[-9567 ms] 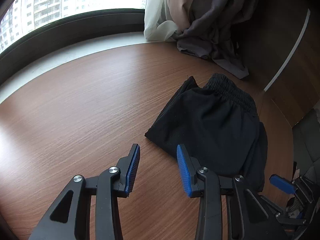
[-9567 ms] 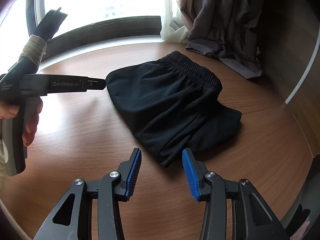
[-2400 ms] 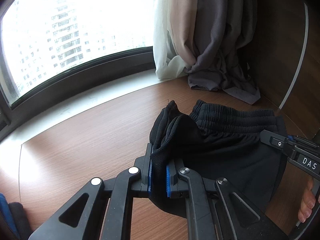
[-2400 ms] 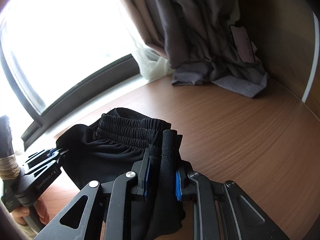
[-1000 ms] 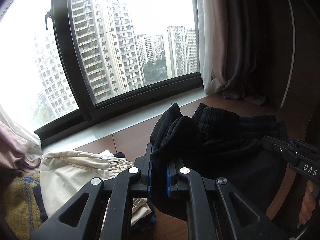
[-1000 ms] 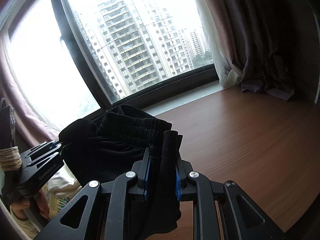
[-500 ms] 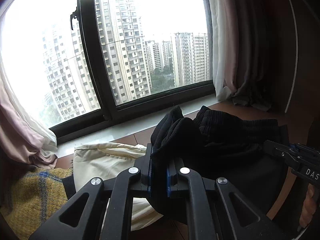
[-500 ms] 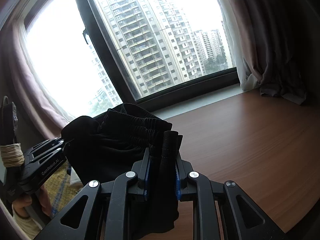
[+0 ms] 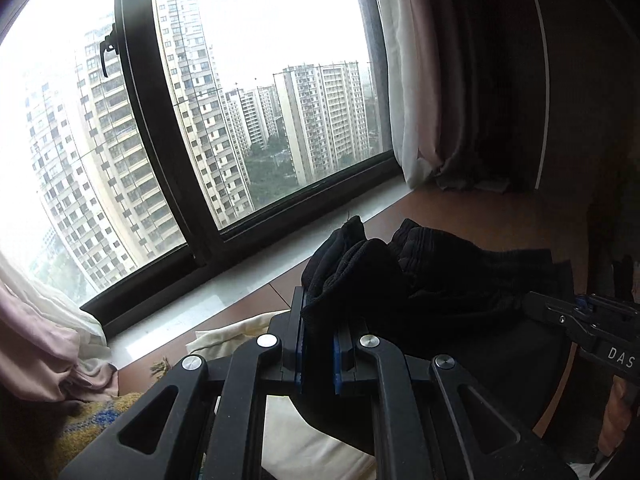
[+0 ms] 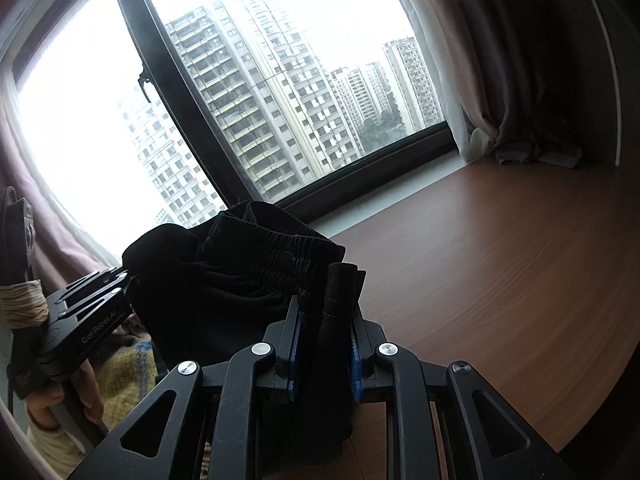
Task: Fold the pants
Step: 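Carry the lifted pants with both tools toward the clothes stack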
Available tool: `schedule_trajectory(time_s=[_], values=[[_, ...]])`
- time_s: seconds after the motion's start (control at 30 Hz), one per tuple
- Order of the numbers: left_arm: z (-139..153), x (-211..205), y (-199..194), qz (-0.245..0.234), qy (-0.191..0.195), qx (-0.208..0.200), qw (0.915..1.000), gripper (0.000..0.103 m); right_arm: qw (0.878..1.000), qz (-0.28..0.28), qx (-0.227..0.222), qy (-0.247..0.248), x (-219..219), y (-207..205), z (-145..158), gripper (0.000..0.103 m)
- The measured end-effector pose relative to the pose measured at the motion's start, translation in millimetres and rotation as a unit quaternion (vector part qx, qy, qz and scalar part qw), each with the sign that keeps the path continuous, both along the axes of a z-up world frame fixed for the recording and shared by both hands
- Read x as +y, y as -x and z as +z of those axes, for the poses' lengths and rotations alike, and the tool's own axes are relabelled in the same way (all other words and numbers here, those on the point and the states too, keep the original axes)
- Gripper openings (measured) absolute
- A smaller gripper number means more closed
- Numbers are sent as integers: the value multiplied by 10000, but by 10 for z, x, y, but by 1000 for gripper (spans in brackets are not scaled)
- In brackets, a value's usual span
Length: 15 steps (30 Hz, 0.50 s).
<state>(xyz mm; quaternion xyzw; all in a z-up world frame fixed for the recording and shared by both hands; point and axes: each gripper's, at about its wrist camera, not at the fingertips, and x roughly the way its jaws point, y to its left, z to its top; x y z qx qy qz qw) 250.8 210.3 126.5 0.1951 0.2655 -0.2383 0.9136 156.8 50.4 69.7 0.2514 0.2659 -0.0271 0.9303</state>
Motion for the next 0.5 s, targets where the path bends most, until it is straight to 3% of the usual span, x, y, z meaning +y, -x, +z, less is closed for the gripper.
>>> schedule_trajectory(time_s=[0.27, 0.5], values=[[51, 217, -436, -180, -283, 287, 9990, 12, 9992, -123, 230, -319, 393, -241, -53, 20], [-246, 216, -790, -469, -735, 687, 9938, 12, 9973, -292, 497, -450, 650, -442, -268, 20]])
